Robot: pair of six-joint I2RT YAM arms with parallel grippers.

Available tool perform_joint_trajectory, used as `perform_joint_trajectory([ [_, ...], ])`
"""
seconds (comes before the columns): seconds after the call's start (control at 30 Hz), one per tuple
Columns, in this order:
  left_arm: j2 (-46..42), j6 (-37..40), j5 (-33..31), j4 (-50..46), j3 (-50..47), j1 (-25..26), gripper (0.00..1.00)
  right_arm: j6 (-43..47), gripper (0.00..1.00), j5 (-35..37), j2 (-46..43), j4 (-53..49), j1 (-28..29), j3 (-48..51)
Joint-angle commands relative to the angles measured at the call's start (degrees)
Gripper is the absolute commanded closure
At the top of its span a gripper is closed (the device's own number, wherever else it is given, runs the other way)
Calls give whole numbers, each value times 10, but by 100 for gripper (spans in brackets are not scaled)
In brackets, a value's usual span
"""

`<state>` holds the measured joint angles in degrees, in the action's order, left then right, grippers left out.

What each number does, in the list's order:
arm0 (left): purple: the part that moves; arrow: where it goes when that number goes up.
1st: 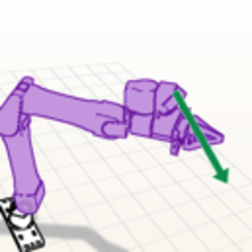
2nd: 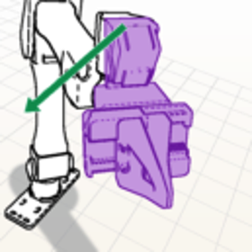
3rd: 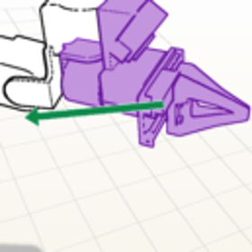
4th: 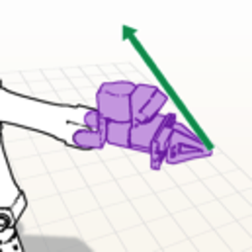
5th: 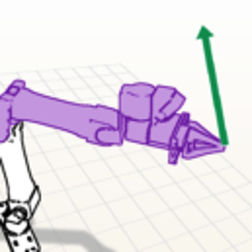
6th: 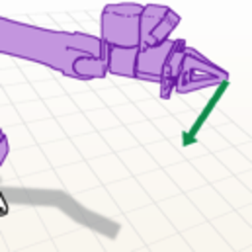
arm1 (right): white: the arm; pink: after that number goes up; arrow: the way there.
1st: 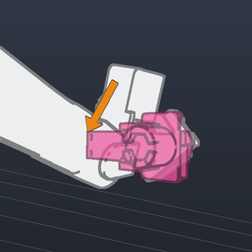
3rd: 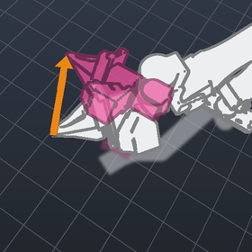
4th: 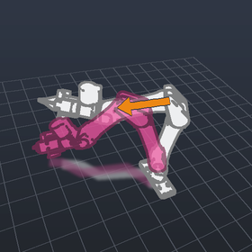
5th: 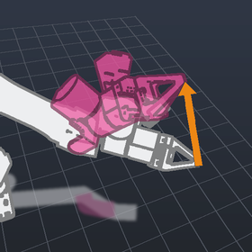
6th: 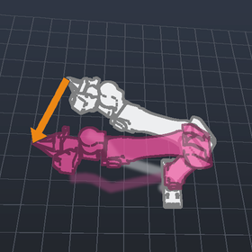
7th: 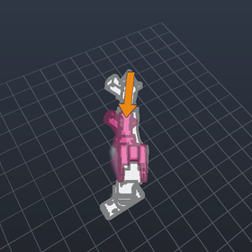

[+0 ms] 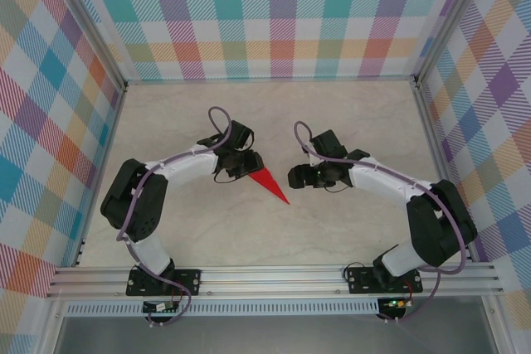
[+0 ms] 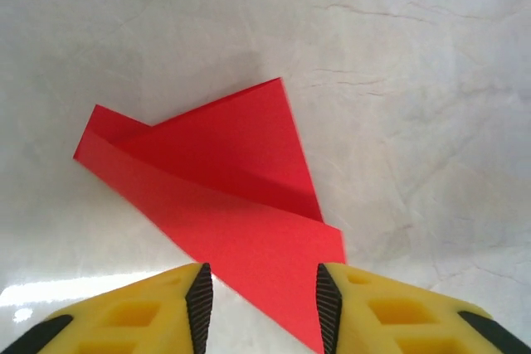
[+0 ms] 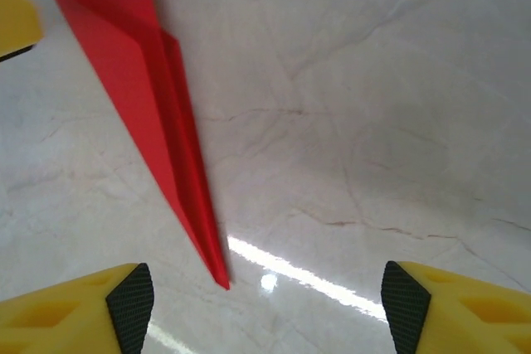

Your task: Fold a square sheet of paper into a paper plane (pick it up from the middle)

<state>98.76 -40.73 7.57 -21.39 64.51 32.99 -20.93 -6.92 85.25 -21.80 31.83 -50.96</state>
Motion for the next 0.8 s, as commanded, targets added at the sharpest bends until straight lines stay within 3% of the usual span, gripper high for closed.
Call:
perform_joint_trajectory([
  [0.0,-27,-38,-88,-120,30,25,51,-19,17,52,-24,39,-4,26],
  [0.2,5,-71,-144,-176,85,75,39,-36,0,103,-49,73,-11,73],
  [0.33,72,-72,-176,-225,155,102,38,-43,0,109,-49,72,-18,80],
  [0.43,126,-73,-239,-282,216,121,37,-48,0,118,-43,65,-20,80],
  [0.77,205,-58,-224,-318,282,125,39,-56,0,146,-45,54,-21,80],
])
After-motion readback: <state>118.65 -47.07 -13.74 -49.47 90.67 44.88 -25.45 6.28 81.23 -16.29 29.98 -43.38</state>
